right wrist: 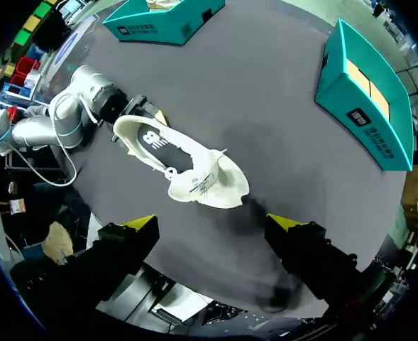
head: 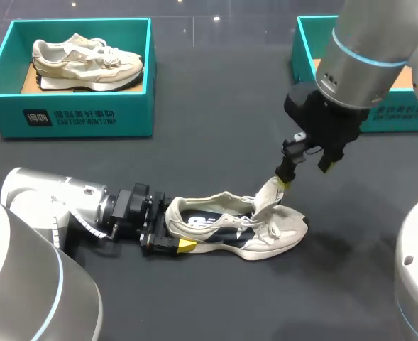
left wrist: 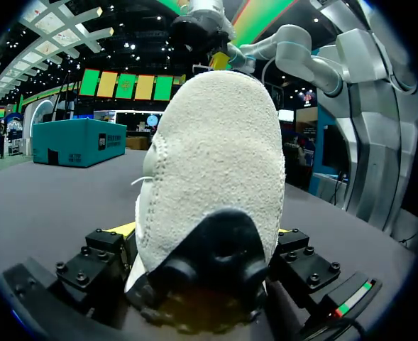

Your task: Take the shoe out of the shoebox, open the shoe tongue, remove and reinsert the insole, then place the shoe into the shoebox

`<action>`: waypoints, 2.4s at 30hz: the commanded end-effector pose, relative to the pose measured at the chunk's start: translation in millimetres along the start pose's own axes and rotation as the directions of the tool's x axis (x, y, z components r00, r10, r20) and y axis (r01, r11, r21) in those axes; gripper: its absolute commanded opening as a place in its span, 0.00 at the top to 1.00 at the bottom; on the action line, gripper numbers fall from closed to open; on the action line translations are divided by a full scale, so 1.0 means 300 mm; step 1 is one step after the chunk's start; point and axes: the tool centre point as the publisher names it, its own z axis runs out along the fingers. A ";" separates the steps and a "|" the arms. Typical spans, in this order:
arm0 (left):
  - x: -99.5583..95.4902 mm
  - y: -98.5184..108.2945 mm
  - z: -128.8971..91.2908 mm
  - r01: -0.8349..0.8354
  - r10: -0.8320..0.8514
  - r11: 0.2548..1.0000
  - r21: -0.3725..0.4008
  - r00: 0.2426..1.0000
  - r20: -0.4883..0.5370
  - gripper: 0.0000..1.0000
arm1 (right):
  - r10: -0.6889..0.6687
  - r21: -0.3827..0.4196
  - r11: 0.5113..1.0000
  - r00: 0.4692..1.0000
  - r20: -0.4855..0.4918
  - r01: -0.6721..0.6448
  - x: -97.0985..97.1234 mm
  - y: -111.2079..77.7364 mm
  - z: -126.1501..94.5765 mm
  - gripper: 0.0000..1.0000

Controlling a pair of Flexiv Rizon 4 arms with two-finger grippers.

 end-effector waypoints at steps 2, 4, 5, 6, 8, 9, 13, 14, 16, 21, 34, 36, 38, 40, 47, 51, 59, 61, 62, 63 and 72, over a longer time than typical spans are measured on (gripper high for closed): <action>-0.004 0.007 0.001 0.000 0.000 1.000 0.000 1.000 0.000 1.00 | -0.130 0.111 0.988 0.975 0.180 0.111 0.073 0.094 -0.038 0.00; -0.004 0.007 0.001 0.000 0.000 1.000 0.000 1.000 0.000 1.00 | -0.181 0.126 0.979 0.965 0.190 0.159 0.098 0.109 -0.038 0.00; -0.004 0.007 0.001 0.000 0.000 1.000 0.000 1.000 0.000 1.00 | -0.211 0.131 0.973 0.959 0.191 0.188 0.110 0.114 -0.038 0.00; -0.004 0.007 0.001 0.000 0.000 1.000 0.000 1.000 0.000 1.00 | -0.222 0.136 0.971 0.956 0.194 0.198 0.118 0.119 -0.038 0.00; -0.004 0.007 0.001 0.000 0.000 1.000 0.000 1.000 0.000 1.00 | -0.259 0.154 0.961 0.945 0.199 0.231 0.135 0.128 -0.035 0.00; -0.004 0.007 0.001 0.000 0.000 1.000 0.000 1.000 0.000 1.00 | -0.275 0.156 0.956 0.941 0.196 0.246 0.142 0.131 -0.035 0.00; -0.004 0.007 0.001 0.000 0.000 1.000 0.000 1.000 0.000 1.00 | -0.358 0.177 0.928 0.915 0.184 0.328 0.181 0.147 -0.030 0.20; -0.004 0.007 0.001 0.000 0.000 1.000 0.000 1.000 0.000 1.00 | -0.375 0.182 0.922 0.909 0.185 0.343 0.188 0.149 -0.029 0.20; -0.004 0.007 0.001 0.000 0.000 1.000 0.000 1.000 0.000 1.00 | -0.420 0.187 0.902 0.890 0.177 0.389 0.209 0.156 -0.026 0.27; -0.004 0.007 0.001 0.000 0.000 1.000 0.000 1.000 0.000 1.00 | -0.514 0.223 0.851 0.840 0.172 0.475 0.252 0.172 -0.018 0.55; -0.004 0.007 0.001 0.000 0.000 1.000 0.000 1.000 0.000 1.00 | -0.685 0.235 0.723 0.717 0.128 0.649 0.329 0.189 0.013 1.00; -0.004 0.007 0.001 0.000 0.000 1.000 0.000 1.000 0.000 1.00 | -0.723 0.223 0.688 0.680 0.124 0.691 0.345 0.191 0.015 1.00; -0.004 0.007 0.001 0.000 0.000 1.000 0.000 1.000 0.000 1.00 | -0.752 0.202 0.657 0.648 0.119 0.726 0.356 0.190 0.018 1.00; -0.004 0.007 0.001 0.000 0.000 1.000 0.000 1.000 0.000 1.00 | -0.784 0.184 0.620 0.611 0.112 0.763 0.366 0.191 0.029 1.00; -0.004 0.007 0.001 0.000 0.000 1.000 0.000 1.000 0.000 1.00 | -0.784 0.184 0.620 0.611 0.112 0.763 0.366 0.191 0.029 1.00; -0.004 0.007 0.001 0.000 0.000 1.000 0.000 1.000 0.000 1.00 | -0.784 0.184 0.620 0.611 0.112 0.763 0.366 0.191 0.029 1.00; -0.004 0.007 0.001 0.000 0.000 1.000 0.000 1.000 0.000 1.00 | -0.898 0.253 0.437 0.435 0.067 0.863 0.422 0.303 0.158 1.00; -0.004 0.007 0.001 0.000 0.000 1.000 0.000 1.000 0.000 1.00 | -0.903 0.230 0.427 0.424 0.065 0.875 0.419 0.308 0.187 1.00; -0.004 0.007 0.001 0.000 0.000 1.000 0.000 1.000 0.000 1.00 | -0.909 0.217 0.415 0.409 0.074 0.883 0.421 0.309 0.199 1.00; -0.004 0.007 0.001 0.000 0.000 1.000 0.000 1.000 0.000 1.00 | -0.912 0.210 0.411 0.405 0.073 0.887 0.420 0.309 0.213 1.00; -0.004 0.007 0.001 0.000 0.000 1.000 0.000 1.000 0.000 1.00 | -0.925 0.193 0.378 0.374 0.061 0.905 0.420 0.310 0.244 1.00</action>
